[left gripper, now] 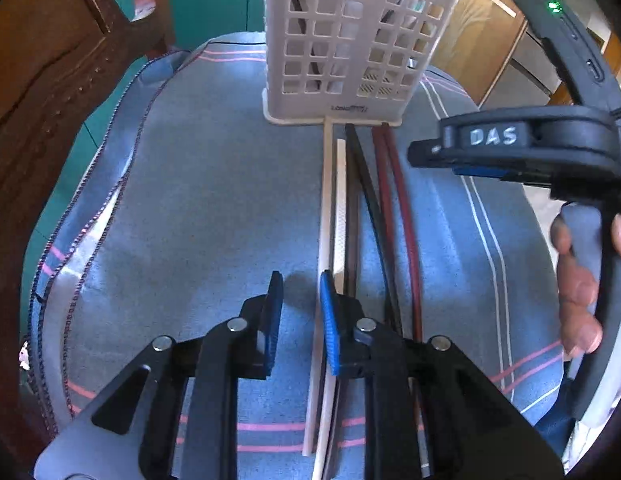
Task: Organize utensils
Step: 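Return both open tools to the chopsticks on the cloth, then grasp a red-brown chopstick with the right tool while the left grasps a light wooden one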
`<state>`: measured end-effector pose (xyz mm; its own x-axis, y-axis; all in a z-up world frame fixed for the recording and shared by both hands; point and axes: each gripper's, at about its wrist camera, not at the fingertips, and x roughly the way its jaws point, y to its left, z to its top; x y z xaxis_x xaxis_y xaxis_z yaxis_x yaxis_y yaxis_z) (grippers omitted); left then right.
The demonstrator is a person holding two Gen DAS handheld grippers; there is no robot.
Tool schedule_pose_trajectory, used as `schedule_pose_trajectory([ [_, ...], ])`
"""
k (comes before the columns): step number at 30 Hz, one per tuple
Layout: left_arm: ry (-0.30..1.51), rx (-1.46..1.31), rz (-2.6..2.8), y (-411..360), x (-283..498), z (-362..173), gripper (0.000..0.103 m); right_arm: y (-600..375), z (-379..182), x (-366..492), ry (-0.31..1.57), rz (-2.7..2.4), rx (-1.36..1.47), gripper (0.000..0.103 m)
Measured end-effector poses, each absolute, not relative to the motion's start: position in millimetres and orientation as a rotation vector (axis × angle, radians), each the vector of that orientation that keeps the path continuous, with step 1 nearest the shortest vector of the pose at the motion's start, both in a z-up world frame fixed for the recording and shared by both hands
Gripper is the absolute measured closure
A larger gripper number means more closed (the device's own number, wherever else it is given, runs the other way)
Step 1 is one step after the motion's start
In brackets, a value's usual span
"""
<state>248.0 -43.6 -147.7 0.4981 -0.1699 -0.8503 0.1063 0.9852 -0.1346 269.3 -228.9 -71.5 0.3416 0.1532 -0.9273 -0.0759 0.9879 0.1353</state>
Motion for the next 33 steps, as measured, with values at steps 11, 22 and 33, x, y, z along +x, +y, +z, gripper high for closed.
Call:
schedule_pose_trajectory([
  [11, 1.046, -0.025, -0.121, -49, 242, -153, 0.093, -194, -93, 254, 1.199, 0.151, -0.073, 0.054],
  [22, 1.102, -0.081, -0.102, -28, 220, -151, 0.096, -194, -85, 245, 1.233, 0.216, -0.066, 0.097],
  [33, 1.124, -0.061, -0.089, -22, 256, -150, 0.081, -220, -80, 243, 1.238, 0.199, -0.021, 0.091],
])
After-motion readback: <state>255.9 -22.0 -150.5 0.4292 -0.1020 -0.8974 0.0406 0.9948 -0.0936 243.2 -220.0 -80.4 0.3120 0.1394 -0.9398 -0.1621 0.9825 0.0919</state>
